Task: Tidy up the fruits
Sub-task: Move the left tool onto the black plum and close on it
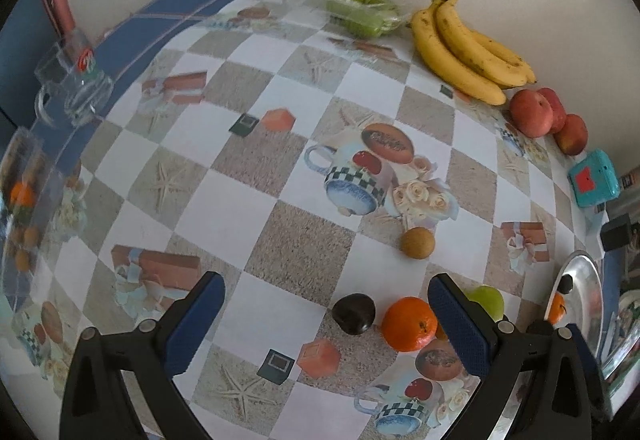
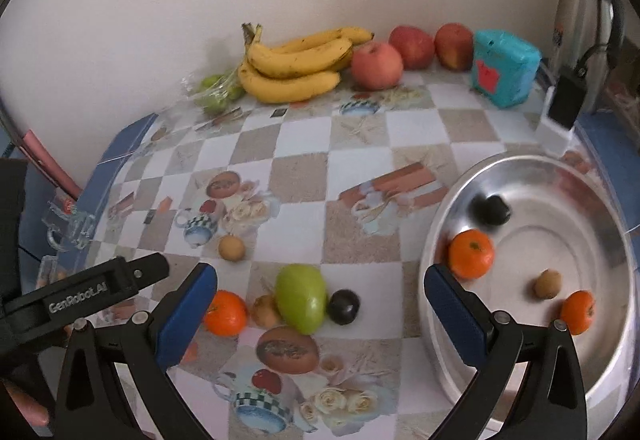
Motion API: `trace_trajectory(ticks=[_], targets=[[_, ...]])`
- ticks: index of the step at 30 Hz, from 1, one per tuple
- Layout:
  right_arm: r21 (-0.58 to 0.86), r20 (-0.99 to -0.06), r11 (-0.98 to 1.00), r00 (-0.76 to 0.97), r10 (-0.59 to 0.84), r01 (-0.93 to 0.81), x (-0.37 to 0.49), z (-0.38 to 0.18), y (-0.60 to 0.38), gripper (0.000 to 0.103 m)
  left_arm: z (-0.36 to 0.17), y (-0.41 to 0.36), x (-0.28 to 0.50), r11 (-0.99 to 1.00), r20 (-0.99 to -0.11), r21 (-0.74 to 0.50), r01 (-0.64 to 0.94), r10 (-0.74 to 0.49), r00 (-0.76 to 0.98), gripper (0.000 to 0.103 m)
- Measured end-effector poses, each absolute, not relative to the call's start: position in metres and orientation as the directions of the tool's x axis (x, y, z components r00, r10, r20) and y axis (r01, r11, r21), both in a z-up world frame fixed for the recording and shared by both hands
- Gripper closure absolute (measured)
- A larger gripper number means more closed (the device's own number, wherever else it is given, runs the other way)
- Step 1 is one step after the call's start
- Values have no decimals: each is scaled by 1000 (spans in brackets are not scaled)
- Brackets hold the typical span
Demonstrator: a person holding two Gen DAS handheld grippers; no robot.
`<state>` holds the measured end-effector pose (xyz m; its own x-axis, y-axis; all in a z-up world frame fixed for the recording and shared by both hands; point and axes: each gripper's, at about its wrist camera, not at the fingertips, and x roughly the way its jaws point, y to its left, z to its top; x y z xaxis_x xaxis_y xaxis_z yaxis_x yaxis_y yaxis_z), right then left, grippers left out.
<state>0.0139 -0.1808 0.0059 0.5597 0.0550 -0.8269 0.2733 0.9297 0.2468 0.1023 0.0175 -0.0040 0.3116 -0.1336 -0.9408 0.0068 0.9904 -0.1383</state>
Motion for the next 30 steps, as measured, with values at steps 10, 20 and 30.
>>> trace_trajectory(ticks=[10,20,30], targets=[[263,-846,926,526,86,271,13,-2,-184,21,-18,20,103,980,-950,-198,-21,-186,251,2],[303,-845,927,512,154,221,18,-5,-171,34,-37,21,101,969,-955,-245,-31,-235,179,37],[304,-851,925,502,157,227,18,-8,-173,34,-44,17,101,962,-953,-269,-37,-260,156,53]])
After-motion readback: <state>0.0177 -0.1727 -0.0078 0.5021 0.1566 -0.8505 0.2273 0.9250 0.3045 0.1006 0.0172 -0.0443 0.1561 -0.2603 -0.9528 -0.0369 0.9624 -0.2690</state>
